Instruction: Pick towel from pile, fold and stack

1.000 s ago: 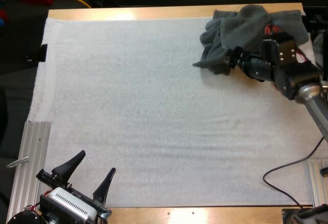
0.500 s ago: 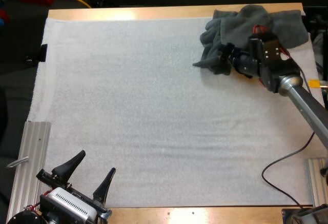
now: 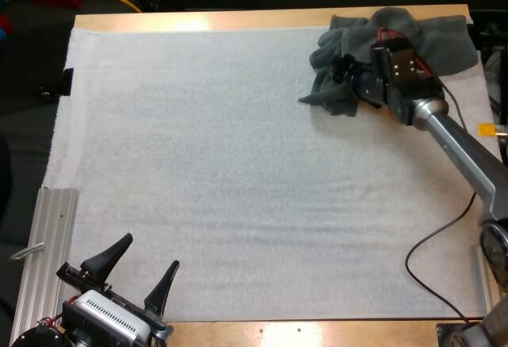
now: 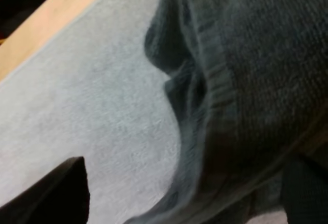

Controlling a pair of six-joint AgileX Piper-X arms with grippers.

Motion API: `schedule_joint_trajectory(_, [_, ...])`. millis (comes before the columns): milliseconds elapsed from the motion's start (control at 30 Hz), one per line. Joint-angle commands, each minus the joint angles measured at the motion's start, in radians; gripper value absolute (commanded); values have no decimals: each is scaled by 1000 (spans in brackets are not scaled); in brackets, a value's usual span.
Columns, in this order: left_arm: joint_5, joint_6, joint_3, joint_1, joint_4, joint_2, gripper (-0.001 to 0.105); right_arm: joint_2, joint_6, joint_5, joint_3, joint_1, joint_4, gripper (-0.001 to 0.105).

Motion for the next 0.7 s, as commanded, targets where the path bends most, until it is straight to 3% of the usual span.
schedule_joint_trajectory(0, [7,-9,-6,-1,7,-100,68,7,2,12,-13,1,1,74])
schedule_joint_trajectory(333, [7,-9,-6,-1,13,-100,68,63,2,35,-30,-2,-11,72])
schedule_joint_trajectory(500, [19,-9,-6,-1,13,-100,68,71,1,49,-30,-5,-15,46])
schedule_joint_trajectory(667, [30,-15,-6,-1,13,-100,68,73,-5,52,-30,-16,-37,32])
